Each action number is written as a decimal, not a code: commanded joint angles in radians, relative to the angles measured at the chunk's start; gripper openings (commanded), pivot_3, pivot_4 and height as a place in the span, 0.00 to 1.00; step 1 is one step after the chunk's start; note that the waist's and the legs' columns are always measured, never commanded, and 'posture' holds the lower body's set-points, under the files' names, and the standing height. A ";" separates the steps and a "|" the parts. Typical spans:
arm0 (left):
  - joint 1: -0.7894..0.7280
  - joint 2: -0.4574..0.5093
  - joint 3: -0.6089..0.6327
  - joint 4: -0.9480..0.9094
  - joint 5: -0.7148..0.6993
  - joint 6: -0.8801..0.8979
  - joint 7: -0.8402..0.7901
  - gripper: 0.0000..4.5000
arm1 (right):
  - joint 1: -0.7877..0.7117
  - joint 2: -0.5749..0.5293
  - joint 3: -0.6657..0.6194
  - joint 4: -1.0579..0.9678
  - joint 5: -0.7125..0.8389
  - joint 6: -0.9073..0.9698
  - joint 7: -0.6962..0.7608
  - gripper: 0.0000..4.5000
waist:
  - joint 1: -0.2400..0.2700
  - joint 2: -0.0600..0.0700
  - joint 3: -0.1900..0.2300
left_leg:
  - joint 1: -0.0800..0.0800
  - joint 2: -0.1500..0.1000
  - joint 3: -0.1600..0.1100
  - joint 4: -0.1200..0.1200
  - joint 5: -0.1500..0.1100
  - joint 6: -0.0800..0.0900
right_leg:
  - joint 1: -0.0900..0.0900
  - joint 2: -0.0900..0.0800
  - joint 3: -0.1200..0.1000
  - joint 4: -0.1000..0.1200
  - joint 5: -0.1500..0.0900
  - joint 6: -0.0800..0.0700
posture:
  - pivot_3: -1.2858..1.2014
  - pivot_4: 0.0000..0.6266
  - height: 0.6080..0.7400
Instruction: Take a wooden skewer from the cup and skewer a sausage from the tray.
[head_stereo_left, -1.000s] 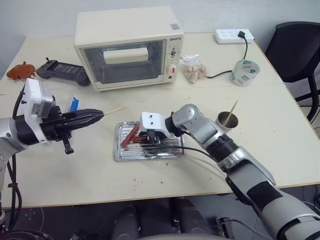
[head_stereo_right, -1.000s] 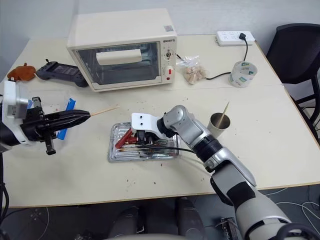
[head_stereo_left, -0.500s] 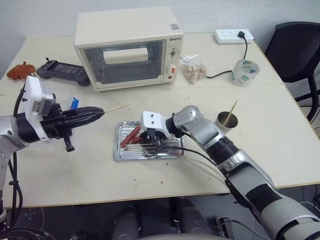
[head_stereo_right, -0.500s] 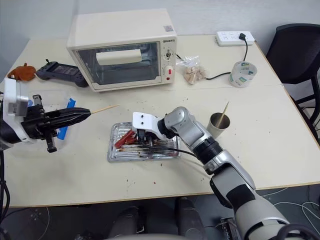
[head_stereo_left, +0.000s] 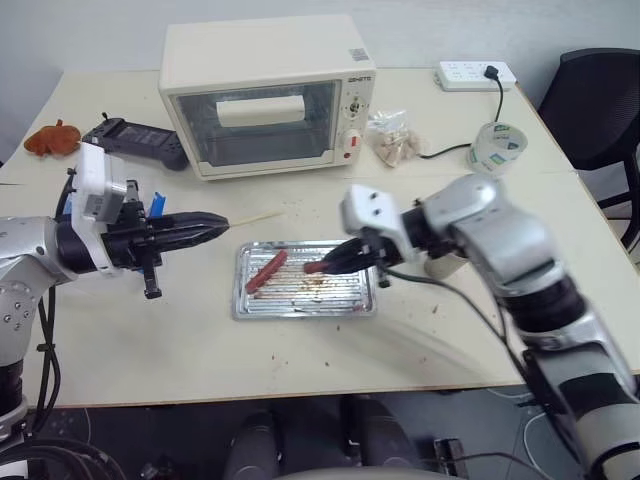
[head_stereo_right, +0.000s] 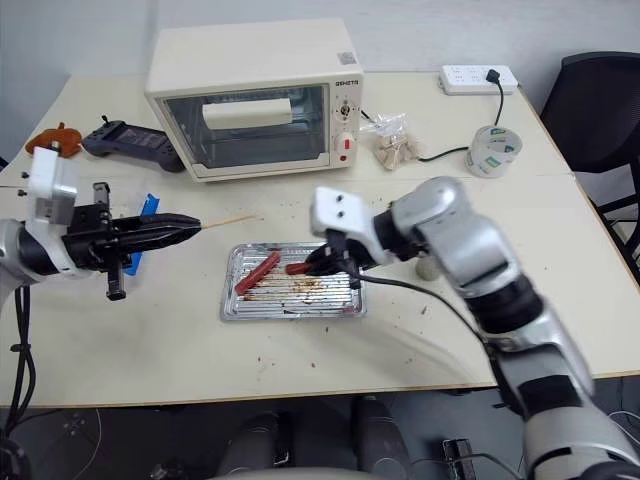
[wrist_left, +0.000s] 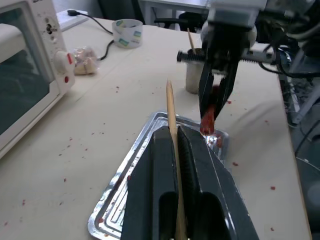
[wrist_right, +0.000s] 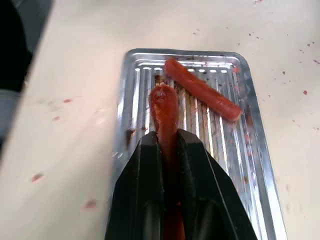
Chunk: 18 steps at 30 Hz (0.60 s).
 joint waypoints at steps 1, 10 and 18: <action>-0.028 0.015 -0.026 -0.020 -0.027 0.004 -0.059 0.00 | -0.008 -0.095 -0.087 -0.118 0.096 0.090 0.034 0.02 | -0.001 0.000 0.000 | 0.000 0.000 0.000 0.000 0.000 0.000 | 0.000 0.000 0.000 0.000 0.000 0.000 | 0.52 0.24 1.00; -0.105 -0.024 -0.134 -0.030 -0.028 0.016 -0.118 0.00 | -0.020 -0.186 -0.165 -0.190 0.214 0.210 -0.056 0.02 | 0.000 0.000 0.000 | 0.000 0.000 0.000 0.000 0.000 0.000 | 0.000 0.000 0.000 0.000 0.000 -0.001 | 0.52 0.24 1.00; -0.159 -0.066 -0.184 -0.008 -0.006 0.007 -0.122 0.00 | -0.019 -0.193 -0.167 -0.224 0.273 0.240 -0.131 0.02 | 0.011 0.000 0.000 | 0.000 0.000 0.000 0.002 0.000 0.001 | 0.000 0.001 0.000 0.000 0.000 0.000 | 0.52 0.24 1.00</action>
